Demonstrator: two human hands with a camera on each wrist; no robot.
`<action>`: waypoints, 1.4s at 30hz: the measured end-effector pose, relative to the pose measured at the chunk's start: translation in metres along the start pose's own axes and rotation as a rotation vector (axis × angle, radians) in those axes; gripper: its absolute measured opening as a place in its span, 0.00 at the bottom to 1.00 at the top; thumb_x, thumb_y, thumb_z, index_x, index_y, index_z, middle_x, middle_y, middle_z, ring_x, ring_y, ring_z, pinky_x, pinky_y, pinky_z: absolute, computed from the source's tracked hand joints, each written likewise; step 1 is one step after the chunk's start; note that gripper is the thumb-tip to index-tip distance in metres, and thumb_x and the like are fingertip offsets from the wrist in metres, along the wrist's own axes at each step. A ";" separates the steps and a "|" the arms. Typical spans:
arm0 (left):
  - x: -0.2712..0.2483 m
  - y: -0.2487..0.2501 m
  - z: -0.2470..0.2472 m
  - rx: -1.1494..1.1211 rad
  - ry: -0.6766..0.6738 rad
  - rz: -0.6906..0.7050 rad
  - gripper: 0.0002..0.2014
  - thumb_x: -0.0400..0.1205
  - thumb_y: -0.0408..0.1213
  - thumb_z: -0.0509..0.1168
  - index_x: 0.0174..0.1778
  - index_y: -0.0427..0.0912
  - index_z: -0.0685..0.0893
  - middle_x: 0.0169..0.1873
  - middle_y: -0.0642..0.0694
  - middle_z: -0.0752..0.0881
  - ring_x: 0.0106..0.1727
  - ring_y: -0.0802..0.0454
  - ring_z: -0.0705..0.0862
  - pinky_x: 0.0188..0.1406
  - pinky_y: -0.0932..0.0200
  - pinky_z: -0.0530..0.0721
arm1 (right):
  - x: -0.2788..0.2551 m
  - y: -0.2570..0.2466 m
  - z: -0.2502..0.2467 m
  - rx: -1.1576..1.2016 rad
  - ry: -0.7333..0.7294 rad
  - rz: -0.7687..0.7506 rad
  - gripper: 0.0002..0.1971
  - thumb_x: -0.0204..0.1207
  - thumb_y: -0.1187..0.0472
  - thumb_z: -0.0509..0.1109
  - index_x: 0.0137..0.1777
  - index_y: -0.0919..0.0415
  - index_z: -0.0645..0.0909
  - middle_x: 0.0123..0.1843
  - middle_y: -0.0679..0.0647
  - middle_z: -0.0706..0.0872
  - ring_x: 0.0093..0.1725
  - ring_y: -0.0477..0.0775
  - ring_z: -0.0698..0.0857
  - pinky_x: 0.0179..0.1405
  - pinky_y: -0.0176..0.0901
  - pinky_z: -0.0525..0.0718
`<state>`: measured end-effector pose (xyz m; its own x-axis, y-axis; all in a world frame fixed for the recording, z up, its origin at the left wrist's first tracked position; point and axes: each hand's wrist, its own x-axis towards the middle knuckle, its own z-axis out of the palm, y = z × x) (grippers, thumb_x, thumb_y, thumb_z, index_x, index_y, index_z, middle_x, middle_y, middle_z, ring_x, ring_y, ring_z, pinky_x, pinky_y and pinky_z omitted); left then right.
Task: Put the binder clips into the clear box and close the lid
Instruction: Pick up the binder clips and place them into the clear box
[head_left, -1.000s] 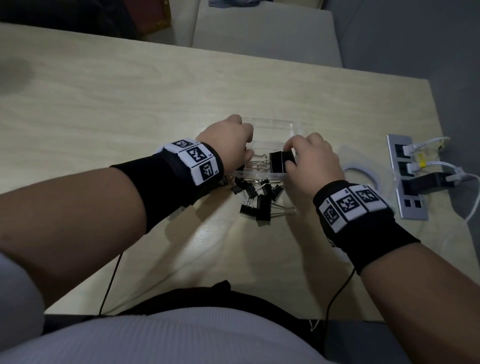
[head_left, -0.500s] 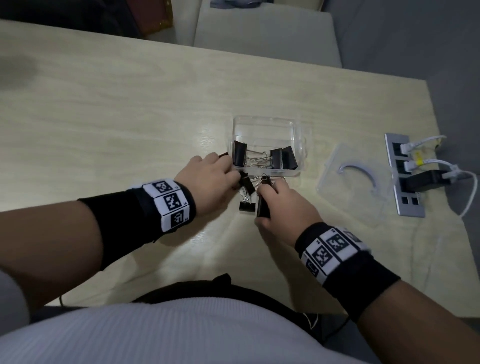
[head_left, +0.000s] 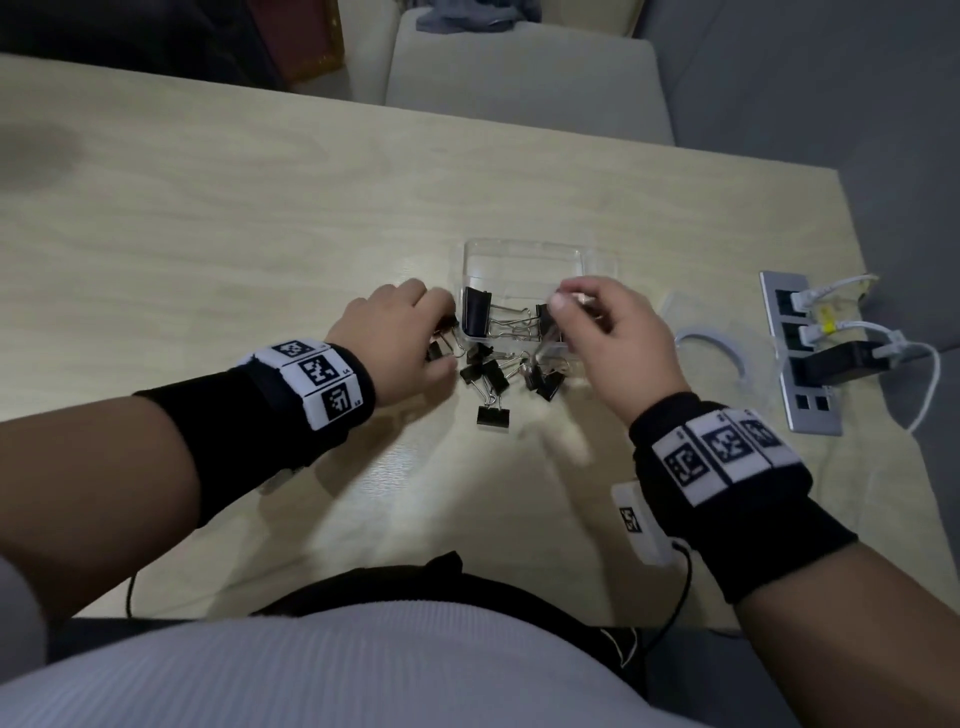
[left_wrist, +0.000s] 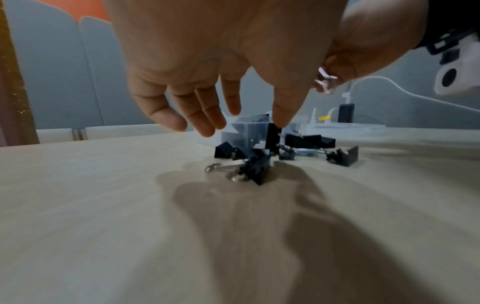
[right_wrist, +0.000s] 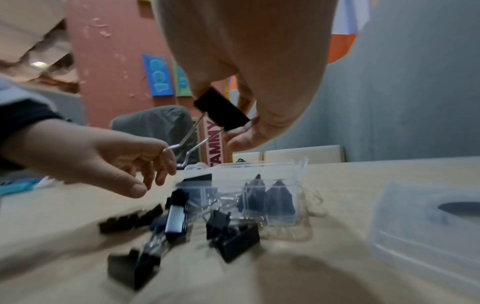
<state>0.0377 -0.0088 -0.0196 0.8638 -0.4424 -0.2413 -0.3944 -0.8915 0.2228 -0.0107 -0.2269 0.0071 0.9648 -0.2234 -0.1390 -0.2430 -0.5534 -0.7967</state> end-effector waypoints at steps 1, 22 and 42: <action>0.003 0.001 -0.003 -0.032 0.027 -0.010 0.27 0.75 0.56 0.66 0.67 0.49 0.73 0.62 0.43 0.79 0.59 0.41 0.79 0.55 0.44 0.81 | 0.007 0.000 0.001 0.075 0.053 0.051 0.24 0.69 0.33 0.66 0.59 0.47 0.83 0.53 0.48 0.87 0.50 0.48 0.88 0.56 0.50 0.87; 0.041 0.019 -0.004 0.046 -0.022 0.119 0.37 0.74 0.62 0.66 0.77 0.52 0.67 0.81 0.50 0.65 0.81 0.47 0.61 0.71 0.38 0.67 | 0.057 0.006 0.020 -0.459 -0.215 0.054 0.20 0.71 0.40 0.70 0.57 0.51 0.79 0.53 0.53 0.83 0.50 0.55 0.83 0.46 0.46 0.79; 0.034 0.015 -0.001 0.129 -0.070 0.280 0.26 0.77 0.59 0.62 0.73 0.63 0.72 0.82 0.50 0.61 0.82 0.45 0.58 0.73 0.39 0.65 | 0.044 0.009 0.016 -0.656 -0.186 0.014 0.12 0.75 0.48 0.66 0.55 0.51 0.79 0.57 0.54 0.77 0.52 0.58 0.82 0.53 0.54 0.83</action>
<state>0.0609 -0.0373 -0.0234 0.6944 -0.6737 -0.2529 -0.6539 -0.7375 0.1692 0.0316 -0.2289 -0.0158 0.9481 -0.1251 -0.2923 -0.2102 -0.9364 -0.2811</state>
